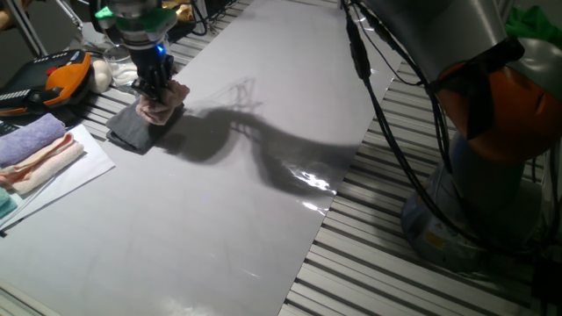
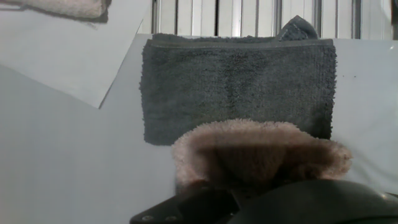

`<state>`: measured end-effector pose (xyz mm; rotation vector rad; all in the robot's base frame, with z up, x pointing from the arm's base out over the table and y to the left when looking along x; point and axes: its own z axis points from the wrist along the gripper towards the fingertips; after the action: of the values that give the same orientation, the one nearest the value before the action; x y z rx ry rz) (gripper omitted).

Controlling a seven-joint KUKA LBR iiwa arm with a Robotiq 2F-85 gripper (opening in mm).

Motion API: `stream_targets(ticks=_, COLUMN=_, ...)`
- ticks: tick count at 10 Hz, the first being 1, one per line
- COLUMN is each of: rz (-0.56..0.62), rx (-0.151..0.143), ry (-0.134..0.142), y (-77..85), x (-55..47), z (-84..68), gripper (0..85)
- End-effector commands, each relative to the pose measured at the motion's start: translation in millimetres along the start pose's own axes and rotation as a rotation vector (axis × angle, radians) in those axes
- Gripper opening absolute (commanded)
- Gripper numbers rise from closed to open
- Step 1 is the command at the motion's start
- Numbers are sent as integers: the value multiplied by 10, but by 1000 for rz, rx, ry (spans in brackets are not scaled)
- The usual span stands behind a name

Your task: Clean the table with a cloth

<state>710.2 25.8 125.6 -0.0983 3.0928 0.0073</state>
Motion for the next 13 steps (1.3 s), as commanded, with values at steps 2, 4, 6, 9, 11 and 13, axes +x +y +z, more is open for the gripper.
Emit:
stream_targets(ticks=2, rz=-10, rx=-14, ry=0, y=-1, x=-1, z=-2, gripper=0)
stream_targets(ticks=4, rz=-9, rx=-29, ry=-9, y=-1, x=-1, z=-2, gripper=0)
stream_targets(ticks=6, rz=-9, rx=-21, ry=-11, y=3, x=162, z=47, gripper=0)
stream_targets(ticks=9, rz=-9, rx=-25, ry=4, y=-26, x=253, z=104, gripper=0)
stream_targets(ticks=11, rz=-1, rx=-23, ry=21, y=-22, x=304, z=115, gripper=0)
stream_targets(ticks=13, rz=15, rx=-29, ry=18, y=-44, x=382, z=168, gripper=0)
